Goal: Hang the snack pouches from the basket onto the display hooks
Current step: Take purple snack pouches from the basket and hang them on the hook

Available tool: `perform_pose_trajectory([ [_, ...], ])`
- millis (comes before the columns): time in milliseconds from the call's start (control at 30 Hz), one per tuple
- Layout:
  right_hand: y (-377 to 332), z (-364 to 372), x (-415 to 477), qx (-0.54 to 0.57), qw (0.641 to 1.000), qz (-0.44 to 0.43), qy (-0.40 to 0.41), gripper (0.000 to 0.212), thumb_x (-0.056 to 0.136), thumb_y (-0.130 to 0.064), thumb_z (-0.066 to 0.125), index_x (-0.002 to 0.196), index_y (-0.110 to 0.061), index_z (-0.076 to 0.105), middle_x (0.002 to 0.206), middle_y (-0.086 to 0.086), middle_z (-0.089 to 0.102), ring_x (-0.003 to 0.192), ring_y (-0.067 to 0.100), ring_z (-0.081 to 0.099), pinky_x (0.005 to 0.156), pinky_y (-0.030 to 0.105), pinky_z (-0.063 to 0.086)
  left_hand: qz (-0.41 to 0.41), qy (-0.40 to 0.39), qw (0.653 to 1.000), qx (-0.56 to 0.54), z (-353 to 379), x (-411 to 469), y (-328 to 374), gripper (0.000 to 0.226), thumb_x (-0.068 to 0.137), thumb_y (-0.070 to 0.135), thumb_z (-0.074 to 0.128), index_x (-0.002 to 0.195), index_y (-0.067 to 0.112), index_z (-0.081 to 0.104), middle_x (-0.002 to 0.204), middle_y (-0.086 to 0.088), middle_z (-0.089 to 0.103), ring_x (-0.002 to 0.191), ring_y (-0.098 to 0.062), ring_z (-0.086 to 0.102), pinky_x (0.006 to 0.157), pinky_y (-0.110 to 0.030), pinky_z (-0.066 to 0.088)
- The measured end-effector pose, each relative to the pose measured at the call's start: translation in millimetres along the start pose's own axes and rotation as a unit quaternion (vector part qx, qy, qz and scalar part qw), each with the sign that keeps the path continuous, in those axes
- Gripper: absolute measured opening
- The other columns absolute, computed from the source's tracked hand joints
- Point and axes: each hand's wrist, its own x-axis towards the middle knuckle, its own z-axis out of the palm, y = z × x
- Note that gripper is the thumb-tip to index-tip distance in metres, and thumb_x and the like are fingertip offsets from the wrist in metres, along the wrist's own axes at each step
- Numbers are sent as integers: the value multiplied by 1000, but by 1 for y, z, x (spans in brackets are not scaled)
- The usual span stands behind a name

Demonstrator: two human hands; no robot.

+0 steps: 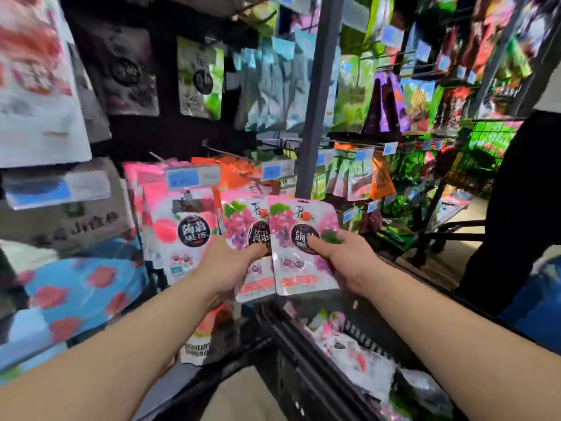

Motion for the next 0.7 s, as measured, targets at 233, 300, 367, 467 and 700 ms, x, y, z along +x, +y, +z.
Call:
perform_pose_trajectory([
  [233, -21, 48, -22, -160, 985, -28, 60, 75, 70, -46, 89, 128, -11, 55, 101, 20, 72, 57, 17, 58, 42, 22, 40, 3, -4, 1000, -8, -54, -50, 7, 52, 87, 45, 75, 54, 23, 42, 29, 11, 33, 28, -6, 29, 33, -21, 24],
  [300, -29, 59, -28, -156, 985, -58, 50, 83, 72, -41, 90, 137, -15, 46, 120, 21, 66, 62, 17, 63, 49, 26, 46, 6, 4, 1000, -12, -64, -55, 9, 53, 87, 52, 73, 57, 18, 44, 32, 11, 33, 28, -8, 28, 38, -22, 24],
  [367, -38, 66, -35, -154, 982, -94, 48, 61, 81, -27, 86, 126, -15, 47, 118, 17, 63, 53, 14, 61, 46, 24, 47, 0, 18, 1000, -18, -73, -57, 10, 58, 82, 63, 72, 73, 8, 54, 38, 6, 35, 31, -11, 30, 39, -21, 26],
  [467, -52, 77, -46, -176, 974, -134, 55, 40, 86, -25, 82, 109, -10, 53, 104, 10, 64, 52, 14, 60, 45, 25, 48, 6, 35, 999, -4, -83, -63, 19, 77, 74, 72, 70, 91, -3, 63, 45, 0, 37, 31, -12, 32, 39, -21, 29],
  [700, -100, 101, -59, -166, 968, -188, 27, 19, 87, -23, 80, 82, -6, 75, 75, 17, 74, 54, 10, 61, 53, 21, 50, 70, 104, 992, 3, -93, -66, 45, 56, 82, 64, 71, 74, 10, 57, 45, 3, 40, 38, -14, 34, 45, -25, 31],
])
